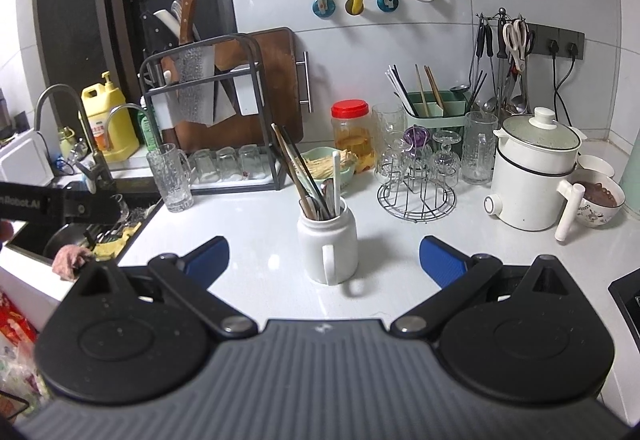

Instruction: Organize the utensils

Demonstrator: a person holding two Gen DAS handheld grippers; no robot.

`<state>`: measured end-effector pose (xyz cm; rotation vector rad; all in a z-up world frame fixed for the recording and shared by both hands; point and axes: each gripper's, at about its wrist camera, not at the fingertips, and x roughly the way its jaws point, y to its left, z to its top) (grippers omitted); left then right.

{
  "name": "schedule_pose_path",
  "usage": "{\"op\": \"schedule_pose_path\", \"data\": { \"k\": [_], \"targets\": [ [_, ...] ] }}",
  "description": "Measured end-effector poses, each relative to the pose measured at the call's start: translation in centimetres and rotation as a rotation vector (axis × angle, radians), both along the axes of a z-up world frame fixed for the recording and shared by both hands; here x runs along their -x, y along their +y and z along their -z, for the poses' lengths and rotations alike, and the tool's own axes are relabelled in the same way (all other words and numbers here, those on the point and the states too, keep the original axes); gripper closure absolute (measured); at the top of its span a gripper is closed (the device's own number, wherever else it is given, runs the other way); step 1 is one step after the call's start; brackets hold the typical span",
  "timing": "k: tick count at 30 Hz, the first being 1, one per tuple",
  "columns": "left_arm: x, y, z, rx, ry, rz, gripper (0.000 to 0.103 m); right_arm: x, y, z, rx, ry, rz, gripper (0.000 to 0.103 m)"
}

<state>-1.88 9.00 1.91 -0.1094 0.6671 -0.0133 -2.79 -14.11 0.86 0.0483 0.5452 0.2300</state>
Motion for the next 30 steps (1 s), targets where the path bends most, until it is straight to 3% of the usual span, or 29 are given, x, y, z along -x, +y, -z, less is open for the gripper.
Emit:
{"op": "schedule_pose_path", "data": {
  "k": [30],
  "targets": [
    [1.7, -2.1, -0.6, -0.024, -0.011, 0.01, 0.002, 1.0, -1.0, 0.0, -0.014, -0.012, 0.003, 0.0]
  ]
}}
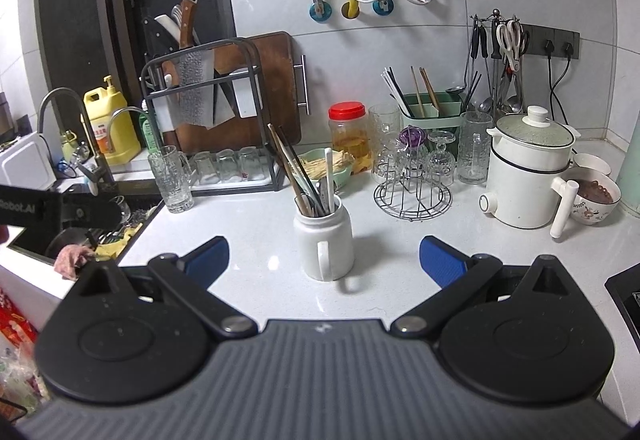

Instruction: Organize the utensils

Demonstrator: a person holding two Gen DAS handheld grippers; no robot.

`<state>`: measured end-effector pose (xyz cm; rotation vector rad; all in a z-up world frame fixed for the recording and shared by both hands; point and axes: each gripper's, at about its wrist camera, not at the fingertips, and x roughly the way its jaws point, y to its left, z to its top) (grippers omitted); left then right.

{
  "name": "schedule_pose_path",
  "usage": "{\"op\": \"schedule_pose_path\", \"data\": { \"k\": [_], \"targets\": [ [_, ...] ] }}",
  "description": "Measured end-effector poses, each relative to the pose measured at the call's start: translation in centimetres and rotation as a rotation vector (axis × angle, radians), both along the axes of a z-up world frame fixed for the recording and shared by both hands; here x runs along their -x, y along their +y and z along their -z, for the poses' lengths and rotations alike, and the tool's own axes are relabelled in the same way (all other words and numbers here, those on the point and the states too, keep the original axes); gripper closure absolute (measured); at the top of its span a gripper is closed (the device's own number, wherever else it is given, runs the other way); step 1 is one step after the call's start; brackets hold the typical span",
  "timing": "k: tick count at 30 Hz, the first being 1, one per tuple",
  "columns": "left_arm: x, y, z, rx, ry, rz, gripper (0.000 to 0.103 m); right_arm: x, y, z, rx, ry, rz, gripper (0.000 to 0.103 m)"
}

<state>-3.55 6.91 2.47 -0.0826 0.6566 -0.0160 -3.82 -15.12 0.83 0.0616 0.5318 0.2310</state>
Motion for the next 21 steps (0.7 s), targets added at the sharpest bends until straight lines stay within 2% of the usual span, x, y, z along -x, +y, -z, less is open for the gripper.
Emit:
{"op": "schedule_pose_path", "data": {
  "k": [21],
  "targets": [
    [-0.05, -0.13, -0.06, 0.002, 0.008, -0.019, 0.002, -0.46, -0.58, 0.13, -0.001, 0.002, -0.002, 0.0]
  ]
}}
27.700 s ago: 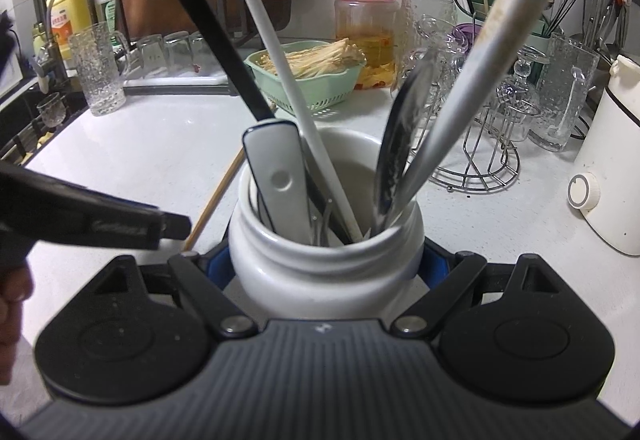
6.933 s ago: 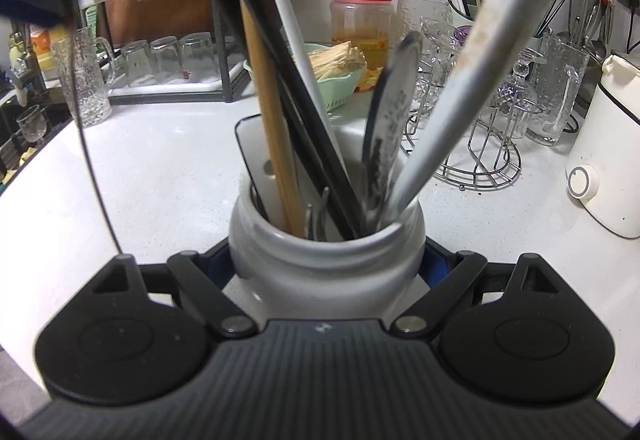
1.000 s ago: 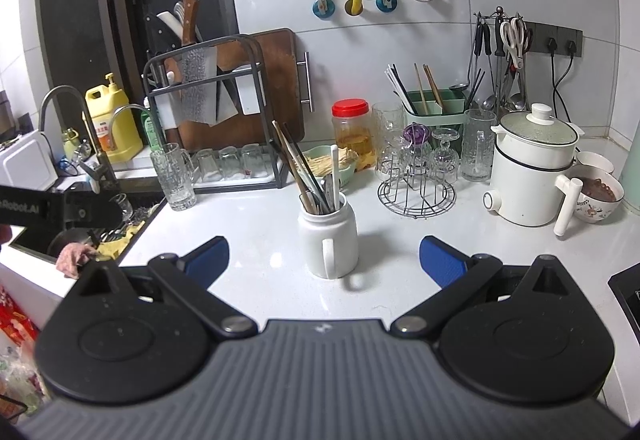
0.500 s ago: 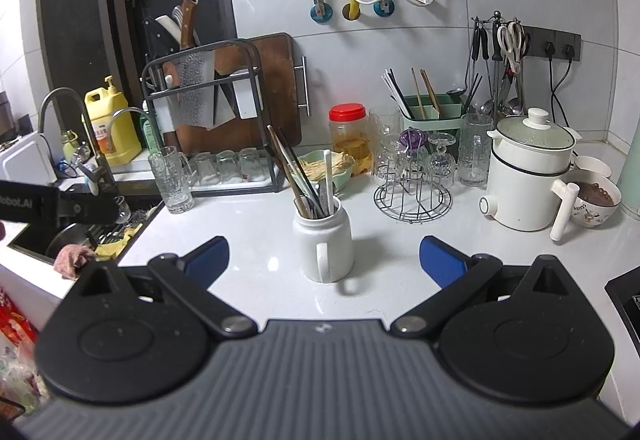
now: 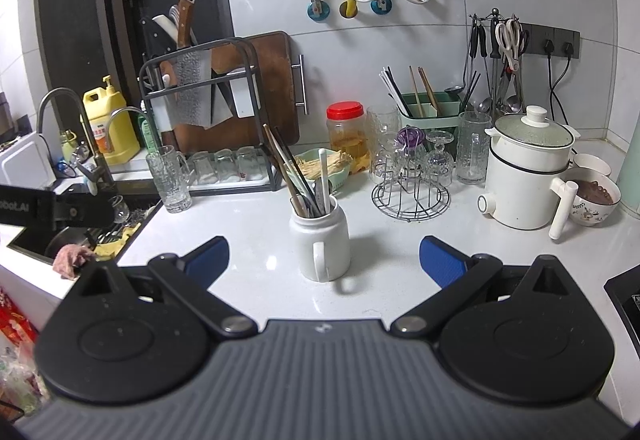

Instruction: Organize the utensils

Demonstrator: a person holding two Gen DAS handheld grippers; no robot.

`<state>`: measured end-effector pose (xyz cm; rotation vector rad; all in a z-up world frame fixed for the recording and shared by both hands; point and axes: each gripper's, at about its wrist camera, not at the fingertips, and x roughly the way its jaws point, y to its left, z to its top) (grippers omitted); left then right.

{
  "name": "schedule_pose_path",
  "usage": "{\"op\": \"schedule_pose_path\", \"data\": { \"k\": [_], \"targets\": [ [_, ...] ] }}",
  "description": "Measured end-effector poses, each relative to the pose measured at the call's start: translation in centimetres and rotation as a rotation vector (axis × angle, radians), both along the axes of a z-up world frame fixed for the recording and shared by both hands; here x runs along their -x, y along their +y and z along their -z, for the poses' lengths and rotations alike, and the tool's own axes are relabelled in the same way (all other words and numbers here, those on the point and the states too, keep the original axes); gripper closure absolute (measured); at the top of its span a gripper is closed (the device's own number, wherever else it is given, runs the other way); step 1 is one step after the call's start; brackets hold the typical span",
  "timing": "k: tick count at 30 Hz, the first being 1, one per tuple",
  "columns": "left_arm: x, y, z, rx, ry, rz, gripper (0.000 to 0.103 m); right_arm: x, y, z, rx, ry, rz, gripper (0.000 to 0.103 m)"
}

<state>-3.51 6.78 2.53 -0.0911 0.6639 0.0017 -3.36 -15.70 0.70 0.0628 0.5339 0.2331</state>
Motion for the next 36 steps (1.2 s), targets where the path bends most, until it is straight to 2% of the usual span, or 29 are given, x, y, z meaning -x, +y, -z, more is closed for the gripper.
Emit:
{"op": "schedule_pose_path", "data": {
  "k": [36],
  "targets": [
    [1.0, 0.7, 0.1, -0.004, 0.004, -0.015, 0.001, 0.3, 0.8, 0.2, -0.004, -0.006, -0.021, 0.0]
  ]
}}
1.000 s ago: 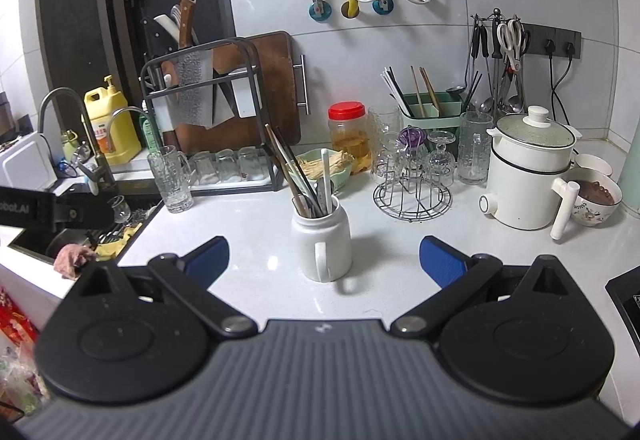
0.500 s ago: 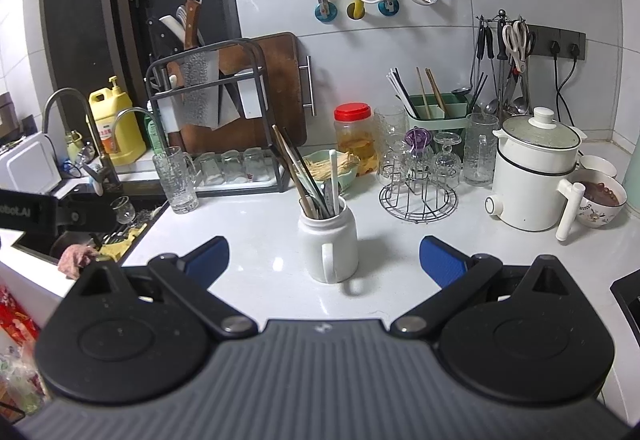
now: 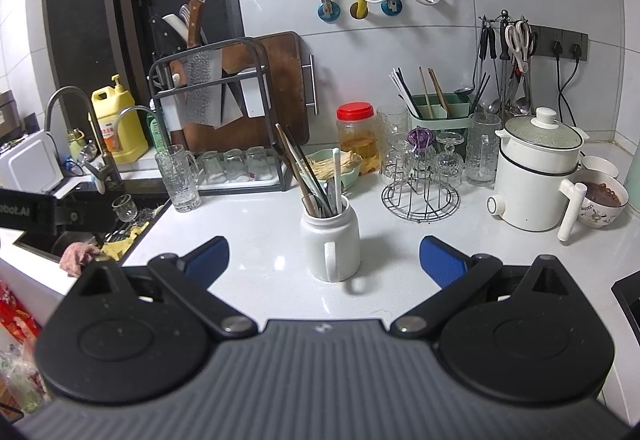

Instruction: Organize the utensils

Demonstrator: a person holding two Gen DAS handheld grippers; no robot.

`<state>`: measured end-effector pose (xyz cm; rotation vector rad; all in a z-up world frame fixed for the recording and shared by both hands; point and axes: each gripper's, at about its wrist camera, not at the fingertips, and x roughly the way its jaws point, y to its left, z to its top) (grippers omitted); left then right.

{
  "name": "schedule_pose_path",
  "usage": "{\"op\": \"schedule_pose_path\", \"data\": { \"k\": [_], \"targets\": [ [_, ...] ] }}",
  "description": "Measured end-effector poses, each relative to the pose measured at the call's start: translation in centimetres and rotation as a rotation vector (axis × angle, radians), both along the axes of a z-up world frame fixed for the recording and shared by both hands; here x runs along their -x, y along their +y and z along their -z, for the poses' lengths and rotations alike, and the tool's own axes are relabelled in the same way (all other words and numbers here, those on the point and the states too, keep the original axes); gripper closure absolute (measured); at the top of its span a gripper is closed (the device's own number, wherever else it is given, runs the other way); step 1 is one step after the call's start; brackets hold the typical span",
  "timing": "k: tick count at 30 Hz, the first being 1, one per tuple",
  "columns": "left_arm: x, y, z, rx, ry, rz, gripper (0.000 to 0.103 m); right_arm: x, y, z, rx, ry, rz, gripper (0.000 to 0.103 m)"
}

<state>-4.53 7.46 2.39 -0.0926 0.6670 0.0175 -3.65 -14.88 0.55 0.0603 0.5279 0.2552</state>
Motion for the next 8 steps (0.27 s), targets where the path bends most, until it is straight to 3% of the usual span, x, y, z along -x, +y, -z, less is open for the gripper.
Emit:
{"op": "schedule_pose_path", "data": {
  "k": [8],
  "targets": [
    [-0.07, -0.18, 0.15, 0.002, 0.007, -0.009, 0.001, -0.11, -0.01, -0.32, 0.003, -0.005, -0.003, 0.0]
  ]
}}
